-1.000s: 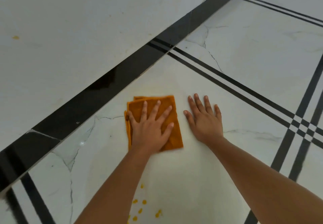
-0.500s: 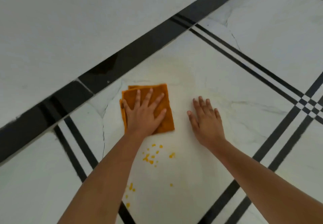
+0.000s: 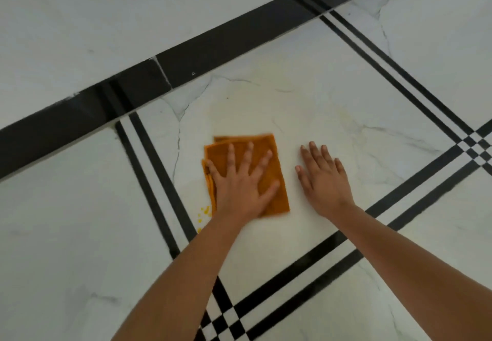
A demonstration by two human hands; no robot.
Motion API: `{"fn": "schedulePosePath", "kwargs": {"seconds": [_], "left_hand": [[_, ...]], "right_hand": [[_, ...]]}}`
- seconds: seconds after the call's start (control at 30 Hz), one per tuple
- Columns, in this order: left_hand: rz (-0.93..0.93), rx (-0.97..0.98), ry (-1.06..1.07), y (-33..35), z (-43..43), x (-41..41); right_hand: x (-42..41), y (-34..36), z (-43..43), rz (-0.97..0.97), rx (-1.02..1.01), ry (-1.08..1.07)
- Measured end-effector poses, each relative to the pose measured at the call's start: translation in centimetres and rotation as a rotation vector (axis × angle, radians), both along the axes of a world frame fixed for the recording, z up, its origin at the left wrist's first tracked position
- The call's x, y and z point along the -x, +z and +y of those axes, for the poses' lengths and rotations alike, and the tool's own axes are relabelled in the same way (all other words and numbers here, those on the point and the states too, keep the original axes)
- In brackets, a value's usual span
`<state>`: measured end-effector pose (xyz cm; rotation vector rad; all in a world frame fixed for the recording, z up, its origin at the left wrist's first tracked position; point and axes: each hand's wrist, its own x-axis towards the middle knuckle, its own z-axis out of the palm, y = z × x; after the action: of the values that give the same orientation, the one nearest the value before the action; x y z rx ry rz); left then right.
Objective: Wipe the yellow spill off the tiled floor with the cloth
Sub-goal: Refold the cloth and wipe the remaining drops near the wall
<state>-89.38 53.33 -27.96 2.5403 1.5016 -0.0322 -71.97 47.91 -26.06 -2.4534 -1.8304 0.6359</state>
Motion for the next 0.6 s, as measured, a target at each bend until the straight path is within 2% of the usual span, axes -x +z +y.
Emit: {"fn": "schedulePosePath", "kwargs": {"seconds": [0.07, 0.1, 0.13, 0.23, 0.27, 0.4, 0.43, 0.53, 0.6], "left_hand": [[0.011, -0.047, -0.168, -0.3, -4.0, 2.0], [0.025, -0.053, -0.187, -0.5, -4.2, 2.7], [0.035, -0.047, -0.149, -0.6, -3.3, 2.9], [0.039, 0.022, 0.218, 0.0, -2.1, 2.2], [0.023, 0.020, 0.273, 0.2, -2.9, 2.1], [0.047, 0.010, 0.035, 0.1, -6.8, 4.9], [0.055, 0.015, 0.050, 0.0, -5.8, 5.6], [0.051, 0.035, 0.405, 0.0, -3.4, 6.6], [0.007, 0.007, 0.425, -0.1, -5.7, 6.7]], "right_hand": [[0.5, 0.2, -0.5, 0.007, 0.003, 0.008], [0.7, 0.3, -0.8, 0.009, 0.001, 0.020], [1.1, 0.3, -1.0, 0.015, 0.006, 0.040], [2.4, 0.2, -2.3, 0.022, 0.028, 0.101], [2.7, 0.3, -2.6, 0.028, 0.034, 0.103], [3.6, 0.5, -3.1, 0.010, 0.051, 0.130], [3.8, 0.5, -3.0, 0.008, 0.049, 0.130], [4.5, 0.4, -3.3, -0.010, 0.066, 0.147], [4.9, 0.5, -3.8, -0.024, 0.051, 0.184]]}}
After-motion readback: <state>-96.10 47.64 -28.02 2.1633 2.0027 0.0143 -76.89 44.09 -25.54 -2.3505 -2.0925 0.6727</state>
